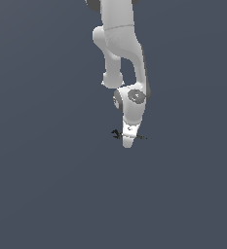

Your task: Pick up the object and move it to a goal position.

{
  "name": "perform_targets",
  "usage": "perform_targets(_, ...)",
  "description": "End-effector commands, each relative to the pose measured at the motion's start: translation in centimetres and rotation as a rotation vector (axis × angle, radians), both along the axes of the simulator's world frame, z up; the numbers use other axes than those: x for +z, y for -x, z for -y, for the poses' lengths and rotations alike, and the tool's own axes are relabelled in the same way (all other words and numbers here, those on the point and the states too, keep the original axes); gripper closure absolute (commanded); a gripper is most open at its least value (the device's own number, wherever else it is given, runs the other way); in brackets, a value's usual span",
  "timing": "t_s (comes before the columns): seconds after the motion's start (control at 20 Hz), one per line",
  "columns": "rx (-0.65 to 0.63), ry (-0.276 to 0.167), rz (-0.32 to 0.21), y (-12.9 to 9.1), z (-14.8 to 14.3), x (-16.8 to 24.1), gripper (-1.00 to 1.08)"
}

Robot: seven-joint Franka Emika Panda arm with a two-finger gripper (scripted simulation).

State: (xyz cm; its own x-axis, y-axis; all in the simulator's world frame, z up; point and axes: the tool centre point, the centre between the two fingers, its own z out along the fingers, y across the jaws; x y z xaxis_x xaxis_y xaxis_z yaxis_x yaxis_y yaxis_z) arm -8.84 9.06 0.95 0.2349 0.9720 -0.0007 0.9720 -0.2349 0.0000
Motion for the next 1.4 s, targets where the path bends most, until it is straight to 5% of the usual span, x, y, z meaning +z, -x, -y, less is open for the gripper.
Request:
perform_targets(0.0,-0.004,0.000,0.000,-0.1,0.2,-0.2,1.08)
perform_targets(0.7,0.004,-0.001,0.000,0.4,-1.0,1.9,1.08)
perform_targets(1.35,0.003,0.002,-0.001,2.2,-4.7,11.7,1.08)
